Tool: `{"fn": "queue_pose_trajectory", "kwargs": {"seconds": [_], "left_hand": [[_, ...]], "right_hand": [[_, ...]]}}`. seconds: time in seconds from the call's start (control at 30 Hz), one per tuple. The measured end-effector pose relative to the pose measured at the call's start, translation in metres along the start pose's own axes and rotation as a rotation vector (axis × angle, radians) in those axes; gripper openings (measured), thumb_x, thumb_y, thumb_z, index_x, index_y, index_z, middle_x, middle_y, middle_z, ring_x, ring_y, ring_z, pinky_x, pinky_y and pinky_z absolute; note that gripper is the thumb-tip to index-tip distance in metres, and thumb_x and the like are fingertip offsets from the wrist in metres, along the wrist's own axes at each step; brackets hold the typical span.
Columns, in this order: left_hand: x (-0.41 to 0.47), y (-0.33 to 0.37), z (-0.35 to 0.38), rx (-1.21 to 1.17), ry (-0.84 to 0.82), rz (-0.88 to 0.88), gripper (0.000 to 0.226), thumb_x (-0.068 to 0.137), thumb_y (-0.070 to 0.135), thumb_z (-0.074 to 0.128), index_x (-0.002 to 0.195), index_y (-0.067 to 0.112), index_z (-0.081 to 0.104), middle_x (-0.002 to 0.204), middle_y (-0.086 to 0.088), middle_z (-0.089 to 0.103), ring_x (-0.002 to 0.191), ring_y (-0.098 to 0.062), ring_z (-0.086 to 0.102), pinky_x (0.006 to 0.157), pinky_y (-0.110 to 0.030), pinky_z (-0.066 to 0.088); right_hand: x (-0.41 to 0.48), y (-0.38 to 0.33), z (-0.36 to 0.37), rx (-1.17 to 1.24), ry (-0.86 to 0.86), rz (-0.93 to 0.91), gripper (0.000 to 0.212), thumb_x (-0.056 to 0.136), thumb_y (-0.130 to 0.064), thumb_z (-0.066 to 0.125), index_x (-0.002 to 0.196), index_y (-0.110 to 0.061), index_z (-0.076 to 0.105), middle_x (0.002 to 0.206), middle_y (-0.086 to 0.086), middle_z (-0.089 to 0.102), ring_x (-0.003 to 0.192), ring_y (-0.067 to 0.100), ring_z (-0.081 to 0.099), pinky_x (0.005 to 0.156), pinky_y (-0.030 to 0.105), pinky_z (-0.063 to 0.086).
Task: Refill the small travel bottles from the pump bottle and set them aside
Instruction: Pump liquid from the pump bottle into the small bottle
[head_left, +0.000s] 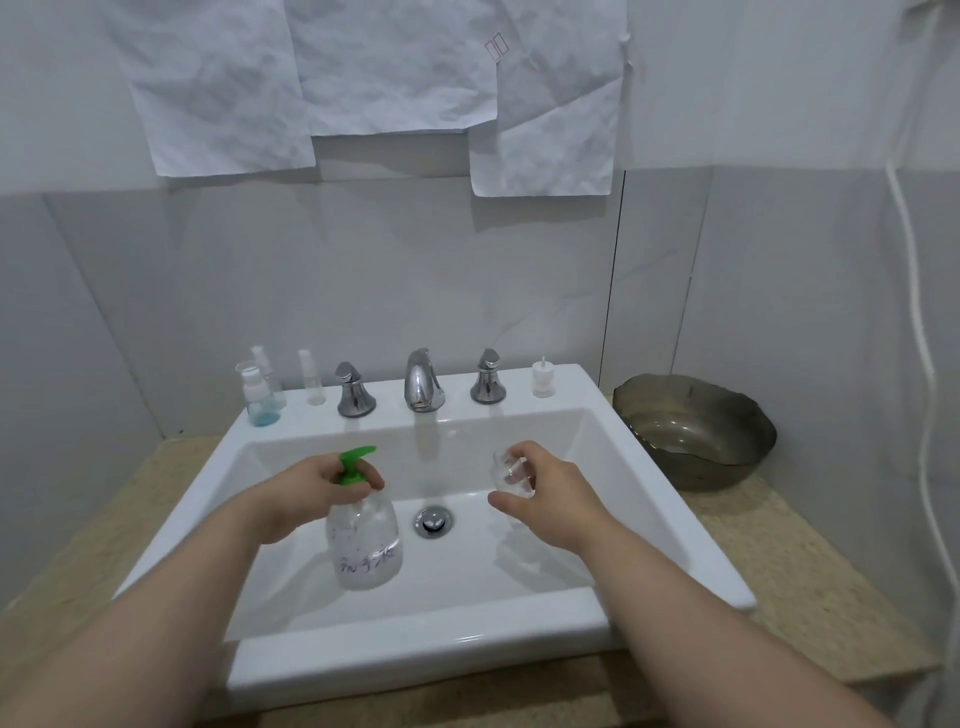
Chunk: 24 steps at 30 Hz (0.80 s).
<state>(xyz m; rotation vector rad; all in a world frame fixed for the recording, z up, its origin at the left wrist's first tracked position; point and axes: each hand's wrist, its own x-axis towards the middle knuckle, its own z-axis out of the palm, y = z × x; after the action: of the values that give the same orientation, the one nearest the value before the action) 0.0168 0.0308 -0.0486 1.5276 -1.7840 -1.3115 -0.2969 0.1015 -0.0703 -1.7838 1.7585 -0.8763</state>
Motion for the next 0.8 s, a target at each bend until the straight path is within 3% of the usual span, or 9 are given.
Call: {"fn": "queue_pose_trajectory", "kwargs": {"seconds": [0.03, 0.1, 0.2, 0.3, 0.4, 0.53, 0.6, 0.67, 0.8], "left_hand": [[-0.001, -0.004, -0.003, -0.039, -0.032, -0.005, 0.012, 0.097, 0.009, 0.068, 0.107, 0.01, 0.073, 0.113, -0.005, 0.071, 0.101, -0.02, 0.061, 0.085, -0.03, 0.044], [-0.004, -0.008, 0.004, -0.097, -0.013, -0.007, 0.027, 0.088, 0.036, 0.073, 0.103, 0.015, 0.073, 0.114, 0.002, 0.073, 0.116, -0.023, 0.058, 0.094, -0.035, 0.039], [-0.002, -0.003, 0.024, -0.206, 0.068, -0.043, 0.068, 0.084, 0.084, 0.043, 0.088, 0.023, 0.071, 0.112, 0.001, 0.075, 0.106, -0.019, 0.057, 0.095, -0.038, 0.038], [0.003, 0.007, 0.03, -0.357, 0.154, -0.153, 0.081, 0.099, 0.075, 0.02, 0.079, 0.015, 0.07, 0.103, -0.005, 0.079, 0.098, -0.021, 0.059, 0.086, -0.037, 0.043], [0.005, 0.01, 0.038, -0.414, 0.259, -0.187, 0.065, 0.105, 0.061, 0.032, 0.081, 0.011, 0.068, 0.093, -0.008, 0.08, 0.097, -0.024, 0.061, 0.088, -0.035, 0.044], [0.003, 0.001, 0.039, -0.441, 0.275, -0.139, 0.063, 0.097, 0.075, 0.036, 0.091, 0.023, 0.069, 0.1, -0.008, 0.079, 0.098, -0.019, 0.064, 0.098, -0.04, 0.039], [0.003, -0.001, 0.04, -0.428, 0.282, -0.102, 0.058, 0.098, 0.071, 0.037, 0.092, 0.022, 0.066, 0.1, -0.009, 0.079, 0.098, -0.018, 0.064, 0.097, -0.039, 0.04], [0.008, 0.0, 0.046, -0.371, 0.341, -0.052, 0.055, 0.104, 0.06, 0.034, 0.087, 0.018, 0.065, 0.094, -0.012, 0.079, 0.09, -0.02, 0.063, 0.084, -0.032, 0.042], [0.017, 0.009, 0.056, 0.024, 0.42, -0.025, 0.08, 0.106, 0.057, 0.026, 0.065, 0.01, 0.076, 0.084, -0.003, 0.077, 0.084, -0.025, 0.063, 0.074, -0.032, 0.044]], "right_hand": [[0.0, -0.001, 0.001, 0.004, -0.007, -0.002, 0.048, 0.088, -0.041, 0.078, 0.128, -0.032, 0.054, 0.114, -0.015, 0.064, 0.1, 0.01, 0.059, 0.083, 0.028, 0.044], [0.003, -0.003, 0.001, 0.013, -0.024, 0.002, 0.047, 0.088, -0.042, 0.077, 0.129, -0.03, 0.056, 0.114, -0.016, 0.065, 0.101, 0.008, 0.059, 0.083, 0.026, 0.045], [0.012, -0.015, 0.002, -0.028, -0.08, -0.008, 0.043, 0.089, -0.043, 0.077, 0.123, -0.023, 0.061, 0.115, -0.013, 0.064, 0.099, 0.011, 0.061, 0.077, 0.025, 0.047], [0.024, -0.03, 0.012, 0.015, -0.147, 0.011, 0.042, 0.09, -0.037, 0.078, 0.123, -0.019, 0.059, 0.112, -0.004, 0.062, 0.087, 0.015, 0.058, 0.067, 0.025, 0.047], [0.028, -0.038, 0.033, 0.081, -0.151, 0.022, 0.043, 0.094, -0.036, 0.073, 0.128, -0.02, 0.052, 0.11, 0.004, 0.055, 0.088, 0.021, 0.054, 0.077, 0.029, 0.047], [0.028, -0.032, 0.048, 0.072, -0.131, 0.022, 0.043, 0.098, -0.036, 0.068, 0.131, -0.018, 0.047, 0.112, 0.008, 0.052, 0.092, 0.022, 0.053, 0.078, 0.028, 0.041], [0.028, -0.025, 0.047, 0.092, -0.115, 0.018, 0.041, 0.097, -0.038, 0.069, 0.127, -0.02, 0.047, 0.114, 0.007, 0.052, 0.094, 0.021, 0.053, 0.08, 0.028, 0.04], [0.028, -0.02, 0.045, 0.095, -0.13, 0.034, 0.037, 0.096, -0.039, 0.069, 0.122, -0.025, 0.046, 0.111, 0.003, 0.055, 0.096, 0.02, 0.055, 0.081, 0.028, 0.041], [0.026, -0.015, 0.045, 0.082, -0.176, 0.058, 0.037, 0.091, -0.041, 0.074, 0.116, -0.027, 0.049, 0.106, -0.001, 0.061, 0.093, 0.017, 0.06, 0.075, 0.025, 0.044]]}}
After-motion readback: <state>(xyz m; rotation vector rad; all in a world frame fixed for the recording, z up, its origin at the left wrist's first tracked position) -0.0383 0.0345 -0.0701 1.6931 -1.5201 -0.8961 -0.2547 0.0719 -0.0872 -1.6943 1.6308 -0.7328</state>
